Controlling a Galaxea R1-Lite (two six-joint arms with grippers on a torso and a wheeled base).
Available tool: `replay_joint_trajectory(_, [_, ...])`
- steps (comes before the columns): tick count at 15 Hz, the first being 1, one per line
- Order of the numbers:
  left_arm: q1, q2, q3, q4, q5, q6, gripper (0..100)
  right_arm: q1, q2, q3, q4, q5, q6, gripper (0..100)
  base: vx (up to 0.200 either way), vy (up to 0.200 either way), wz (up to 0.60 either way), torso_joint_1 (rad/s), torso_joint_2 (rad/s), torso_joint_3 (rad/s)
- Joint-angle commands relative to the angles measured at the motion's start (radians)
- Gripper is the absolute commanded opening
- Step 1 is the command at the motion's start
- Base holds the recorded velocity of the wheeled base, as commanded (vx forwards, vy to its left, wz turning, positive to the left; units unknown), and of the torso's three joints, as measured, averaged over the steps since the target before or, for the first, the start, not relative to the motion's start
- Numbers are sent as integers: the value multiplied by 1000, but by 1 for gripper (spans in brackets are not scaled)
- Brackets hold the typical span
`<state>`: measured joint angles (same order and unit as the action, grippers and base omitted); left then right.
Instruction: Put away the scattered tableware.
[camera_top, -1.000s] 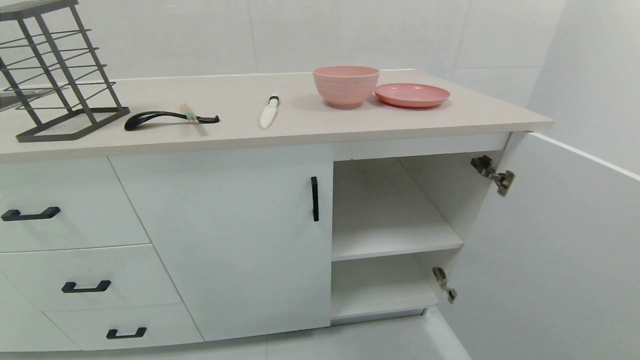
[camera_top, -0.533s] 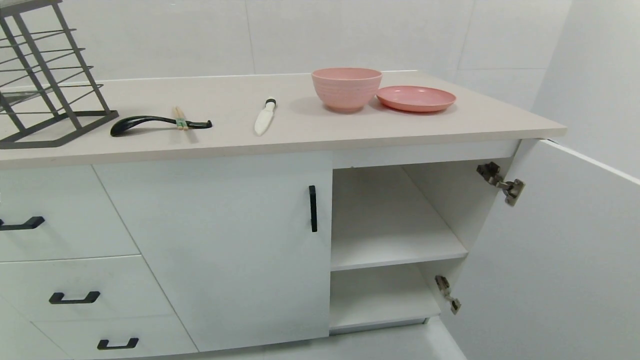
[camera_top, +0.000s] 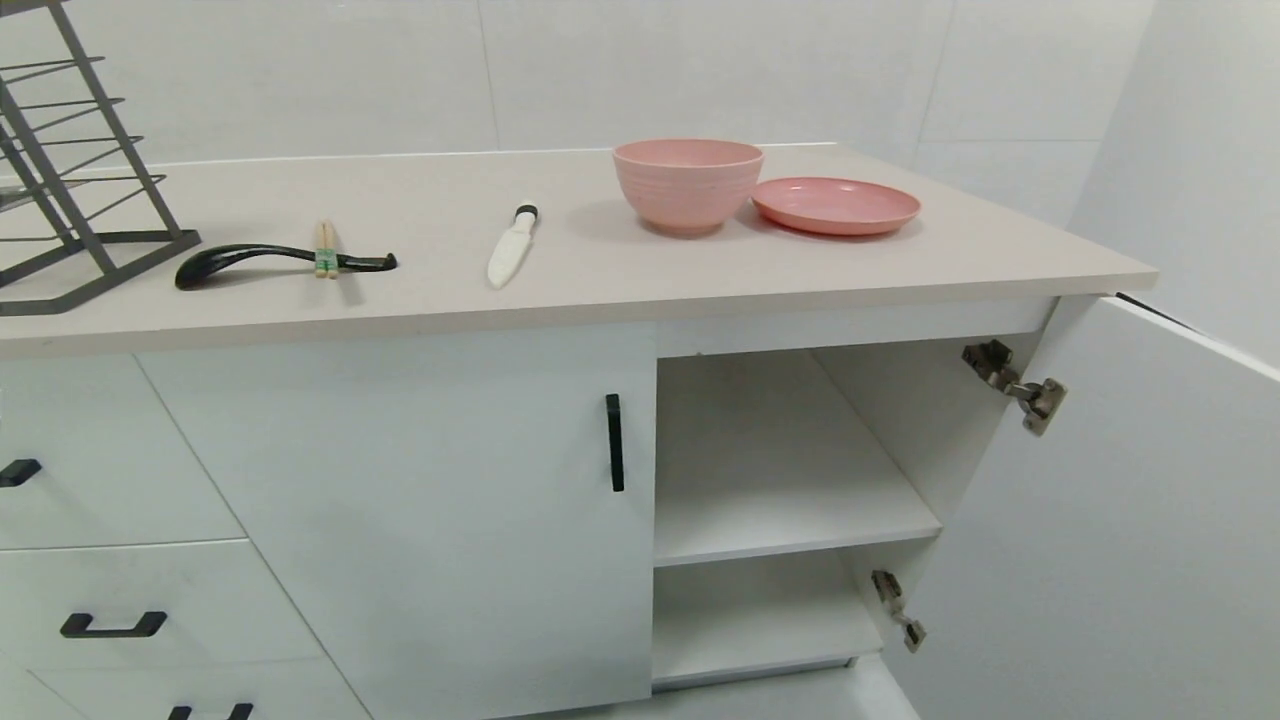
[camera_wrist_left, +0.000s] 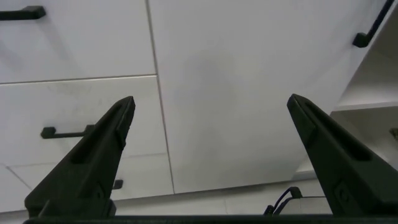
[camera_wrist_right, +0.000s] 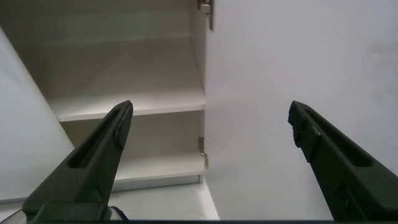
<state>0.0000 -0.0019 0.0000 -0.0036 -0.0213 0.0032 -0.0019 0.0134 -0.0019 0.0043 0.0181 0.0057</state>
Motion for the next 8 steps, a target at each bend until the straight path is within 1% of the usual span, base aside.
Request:
replay_joint_trajectory(1, [0, 2, 0, -1, 0, 0, 100, 0, 2, -1, 0, 0, 0, 100, 0, 0, 0, 0, 0, 0])
replay_joint_trajectory(6, [0, 2, 0, -1, 0, 1, 100, 0, 2, 0, 0, 0, -1, 100, 0, 0, 0, 7, -11, -6])
replay_joint_trajectory(8, [0, 2, 0, -1, 0, 1, 100, 0, 2, 0, 0, 0, -1, 100, 0, 0, 0, 171, -154, -27])
